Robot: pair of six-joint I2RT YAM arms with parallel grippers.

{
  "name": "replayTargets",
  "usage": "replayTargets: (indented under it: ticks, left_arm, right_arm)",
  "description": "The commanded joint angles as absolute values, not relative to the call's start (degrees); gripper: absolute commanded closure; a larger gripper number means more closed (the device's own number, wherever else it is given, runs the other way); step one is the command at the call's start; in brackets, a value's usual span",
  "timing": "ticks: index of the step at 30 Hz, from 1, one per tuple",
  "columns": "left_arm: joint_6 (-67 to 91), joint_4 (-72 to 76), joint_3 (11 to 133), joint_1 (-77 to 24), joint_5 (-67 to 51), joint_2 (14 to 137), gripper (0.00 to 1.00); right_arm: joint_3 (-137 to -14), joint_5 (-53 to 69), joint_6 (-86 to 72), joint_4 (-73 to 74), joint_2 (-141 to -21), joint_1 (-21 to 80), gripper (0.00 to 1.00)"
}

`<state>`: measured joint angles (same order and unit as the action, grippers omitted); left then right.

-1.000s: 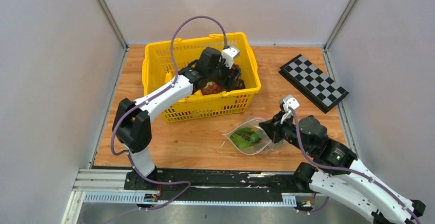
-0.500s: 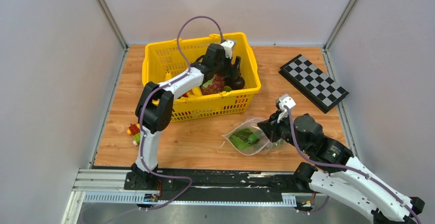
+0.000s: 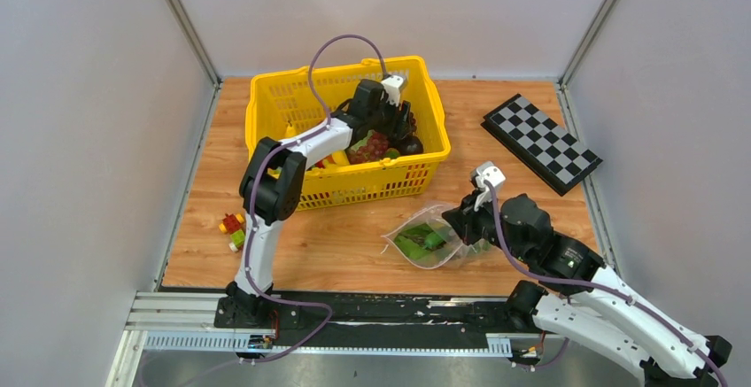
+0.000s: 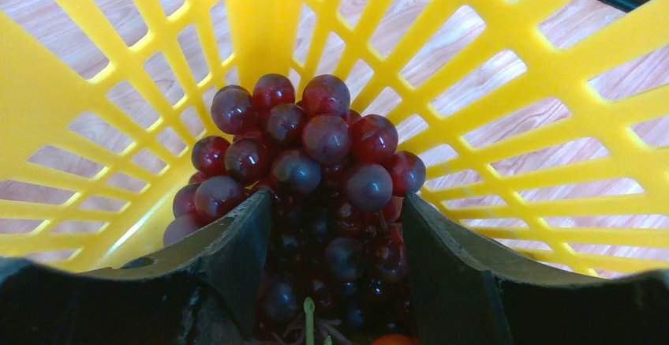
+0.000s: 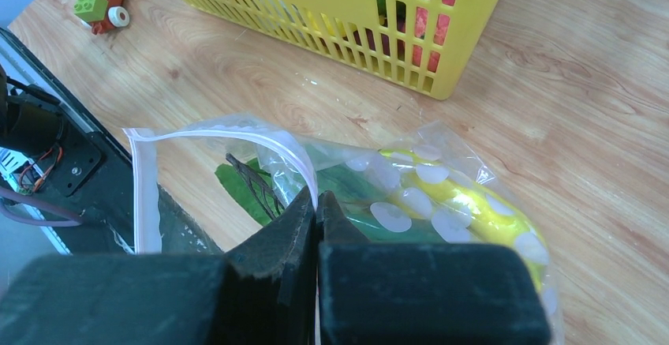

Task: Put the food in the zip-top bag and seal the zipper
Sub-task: Pick up the fake fruit from the bin.

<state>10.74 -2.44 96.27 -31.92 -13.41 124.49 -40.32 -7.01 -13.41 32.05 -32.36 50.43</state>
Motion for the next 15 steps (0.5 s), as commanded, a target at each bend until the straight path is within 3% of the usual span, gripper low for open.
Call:
replayTargets:
  ticks: [1, 4, 11, 15]
  left_arm:
    - [9.0, -5.2, 98.5, -32.8, -18.1, 123.9, 0.41]
    - [9.3, -5.4, 99.7, -32.7, -18.1, 125.9, 0.51]
    - [9.7, -3.9, 98.5, -32.8, -18.6, 123.9, 0.88]
    - [7.8, -4.3, 97.4, -32.8, -17.8, 120.4, 1.0]
  right_arm:
    - [-40.8, -7.4, -13.9, 28.6, -33.3, 50.3, 0.97]
    - [-41.0, -7.1, -13.9, 28.4, -33.6, 50.3, 0.97]
    - [-40.9, -8.6, -14.8, 28.7, -32.3, 50.3, 0.97]
    - [-40.6, -9.4, -15.4, 28.7, -31.2, 50.4, 0.97]
